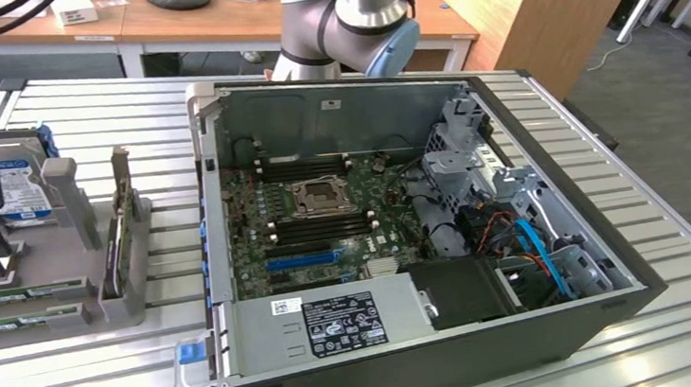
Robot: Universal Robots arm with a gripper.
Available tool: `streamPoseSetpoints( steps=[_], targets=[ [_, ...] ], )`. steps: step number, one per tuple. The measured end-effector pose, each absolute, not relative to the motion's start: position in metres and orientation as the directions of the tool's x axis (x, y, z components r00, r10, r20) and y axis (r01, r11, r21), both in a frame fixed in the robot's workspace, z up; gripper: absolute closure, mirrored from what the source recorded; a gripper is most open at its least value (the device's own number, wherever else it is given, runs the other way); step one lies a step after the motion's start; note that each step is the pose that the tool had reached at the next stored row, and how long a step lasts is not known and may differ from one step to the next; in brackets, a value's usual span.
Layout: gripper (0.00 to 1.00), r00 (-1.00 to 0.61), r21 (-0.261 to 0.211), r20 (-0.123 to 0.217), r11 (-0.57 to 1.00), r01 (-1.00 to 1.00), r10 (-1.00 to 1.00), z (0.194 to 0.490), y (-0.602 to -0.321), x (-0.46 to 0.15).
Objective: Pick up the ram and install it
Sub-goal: 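Pick up the ram and move it above insertion slot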
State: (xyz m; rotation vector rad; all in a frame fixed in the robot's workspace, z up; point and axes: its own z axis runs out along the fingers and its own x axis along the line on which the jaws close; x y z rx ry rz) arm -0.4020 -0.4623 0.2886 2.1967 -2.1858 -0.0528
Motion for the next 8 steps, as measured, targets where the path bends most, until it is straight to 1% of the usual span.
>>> streamPoseSetpoints(
  steps=[8],
  targets=[
    [0.7,0.005,0.054,0.006,-0.005,-0.999,-1.0,0.2886,-0.4696,-0.4021]
  ],
)
